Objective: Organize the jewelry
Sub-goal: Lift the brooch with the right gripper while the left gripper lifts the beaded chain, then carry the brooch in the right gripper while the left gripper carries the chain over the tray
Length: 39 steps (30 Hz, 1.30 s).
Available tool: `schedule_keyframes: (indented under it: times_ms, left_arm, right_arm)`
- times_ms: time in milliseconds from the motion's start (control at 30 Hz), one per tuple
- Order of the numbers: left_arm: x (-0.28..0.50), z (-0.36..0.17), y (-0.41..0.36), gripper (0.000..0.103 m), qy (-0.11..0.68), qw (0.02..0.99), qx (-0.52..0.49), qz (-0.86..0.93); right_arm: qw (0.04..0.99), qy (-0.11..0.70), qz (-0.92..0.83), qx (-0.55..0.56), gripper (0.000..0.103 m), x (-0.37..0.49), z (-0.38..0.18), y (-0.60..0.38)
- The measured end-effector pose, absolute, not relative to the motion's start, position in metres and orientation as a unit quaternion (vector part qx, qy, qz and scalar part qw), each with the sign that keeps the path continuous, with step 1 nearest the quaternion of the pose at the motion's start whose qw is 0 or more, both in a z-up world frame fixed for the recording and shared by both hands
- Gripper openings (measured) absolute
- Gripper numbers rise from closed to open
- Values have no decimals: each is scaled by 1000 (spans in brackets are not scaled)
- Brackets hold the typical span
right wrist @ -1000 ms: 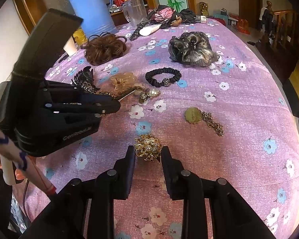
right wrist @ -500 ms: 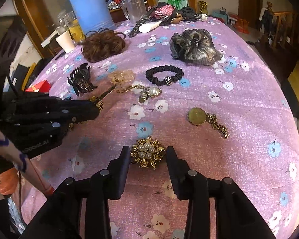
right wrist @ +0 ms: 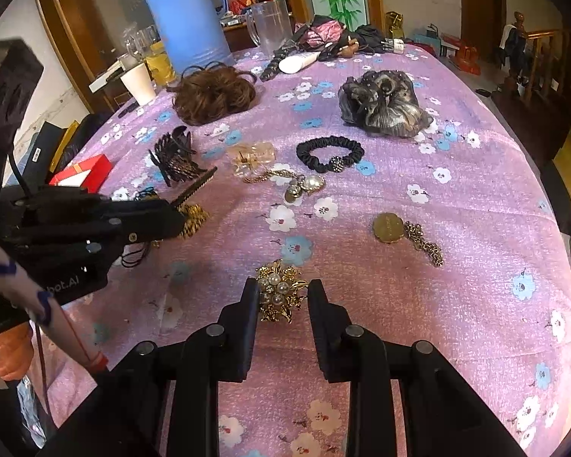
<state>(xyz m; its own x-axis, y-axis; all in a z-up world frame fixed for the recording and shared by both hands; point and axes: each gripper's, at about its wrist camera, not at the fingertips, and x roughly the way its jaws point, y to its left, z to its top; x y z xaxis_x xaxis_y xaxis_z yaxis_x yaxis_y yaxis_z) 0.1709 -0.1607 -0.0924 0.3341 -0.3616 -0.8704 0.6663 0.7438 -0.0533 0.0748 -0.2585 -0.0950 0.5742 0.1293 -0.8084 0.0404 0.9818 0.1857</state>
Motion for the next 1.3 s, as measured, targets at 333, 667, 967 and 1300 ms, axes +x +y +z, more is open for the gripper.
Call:
schedule_keyframes:
  times_ms: [333,667,967,1300]
  left_arm:
    - [160,-71,-122,11,473,823,132,-285]
    - [153,-38,-63,11,466,847,110,-229]
    - [141,-11,14,11,462,869,72,-163]
    - [132,6,88,11,456,881,36,-121]
  right_arm:
    - [896,433,54,83,28,67,-59,-234]
    - [903,415,97,57,28,72,-26,-189]
    - [904,401,145,30,28,80,-5,-138]
    - [895,396,206,10,28,91,8,-76]
